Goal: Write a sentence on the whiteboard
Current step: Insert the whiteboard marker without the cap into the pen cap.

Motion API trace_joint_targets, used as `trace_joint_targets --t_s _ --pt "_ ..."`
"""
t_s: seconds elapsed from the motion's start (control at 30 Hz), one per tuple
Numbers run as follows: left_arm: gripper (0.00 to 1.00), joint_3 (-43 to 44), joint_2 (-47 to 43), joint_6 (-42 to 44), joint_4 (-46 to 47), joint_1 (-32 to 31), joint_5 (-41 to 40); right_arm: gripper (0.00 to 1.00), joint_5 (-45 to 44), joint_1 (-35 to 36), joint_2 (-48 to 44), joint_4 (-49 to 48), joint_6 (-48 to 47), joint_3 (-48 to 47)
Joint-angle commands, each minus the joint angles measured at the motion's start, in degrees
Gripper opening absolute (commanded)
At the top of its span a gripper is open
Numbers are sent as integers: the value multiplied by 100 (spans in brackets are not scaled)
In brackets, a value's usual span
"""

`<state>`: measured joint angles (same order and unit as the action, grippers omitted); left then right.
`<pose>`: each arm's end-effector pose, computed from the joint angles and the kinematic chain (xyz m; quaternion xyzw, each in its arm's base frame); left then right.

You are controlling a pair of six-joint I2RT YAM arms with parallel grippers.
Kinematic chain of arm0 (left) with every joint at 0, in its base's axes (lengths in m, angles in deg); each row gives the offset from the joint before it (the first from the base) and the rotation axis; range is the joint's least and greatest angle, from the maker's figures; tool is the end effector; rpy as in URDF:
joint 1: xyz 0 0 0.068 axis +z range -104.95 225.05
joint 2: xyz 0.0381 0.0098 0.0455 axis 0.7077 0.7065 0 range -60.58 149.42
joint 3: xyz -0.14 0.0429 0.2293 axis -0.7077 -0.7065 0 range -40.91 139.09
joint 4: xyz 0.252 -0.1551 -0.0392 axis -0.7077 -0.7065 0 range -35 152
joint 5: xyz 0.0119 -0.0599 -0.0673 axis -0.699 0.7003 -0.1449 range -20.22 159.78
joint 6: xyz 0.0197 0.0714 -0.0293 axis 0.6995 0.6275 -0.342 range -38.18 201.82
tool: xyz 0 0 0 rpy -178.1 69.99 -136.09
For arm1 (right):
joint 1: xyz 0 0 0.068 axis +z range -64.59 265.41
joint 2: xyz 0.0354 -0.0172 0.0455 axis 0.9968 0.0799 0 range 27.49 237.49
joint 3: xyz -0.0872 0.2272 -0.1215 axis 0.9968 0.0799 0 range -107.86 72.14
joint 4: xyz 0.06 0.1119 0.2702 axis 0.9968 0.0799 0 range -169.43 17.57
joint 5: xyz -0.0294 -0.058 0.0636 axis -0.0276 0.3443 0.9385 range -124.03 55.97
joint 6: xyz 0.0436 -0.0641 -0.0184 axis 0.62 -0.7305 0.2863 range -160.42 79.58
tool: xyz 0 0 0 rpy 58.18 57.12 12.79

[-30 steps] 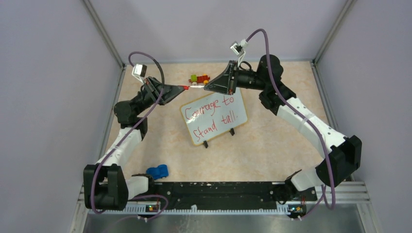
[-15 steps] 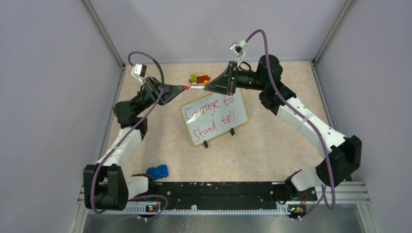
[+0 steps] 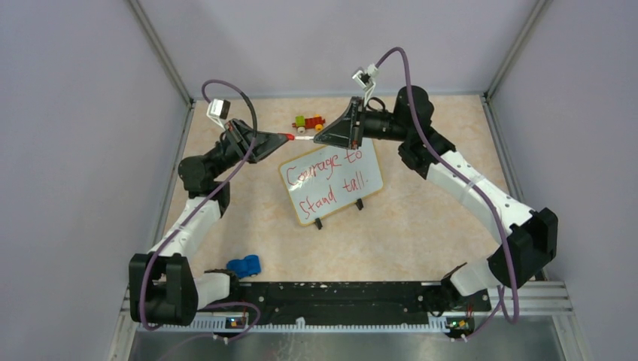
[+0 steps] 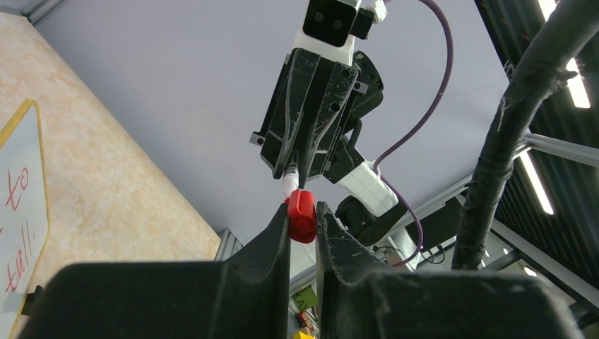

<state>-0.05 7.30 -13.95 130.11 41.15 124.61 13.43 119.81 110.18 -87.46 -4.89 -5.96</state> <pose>0.2824 -0.0754 0.3563 0.0274 0.5567 -0.7404 0.3756 0.2973 0.2647 0.4189 -0.2867 0.6305 0.6080 0.3882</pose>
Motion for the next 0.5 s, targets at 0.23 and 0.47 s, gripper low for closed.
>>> trace_joint_targets --t_s 0.23,0.47 --pt "0 259 -35 69 219 164 61 0 -46 80 -117 170 -284 -321" --pt "0 205 -90 188 7 256 127 0 -44 -5 -287 289 -340 -285"
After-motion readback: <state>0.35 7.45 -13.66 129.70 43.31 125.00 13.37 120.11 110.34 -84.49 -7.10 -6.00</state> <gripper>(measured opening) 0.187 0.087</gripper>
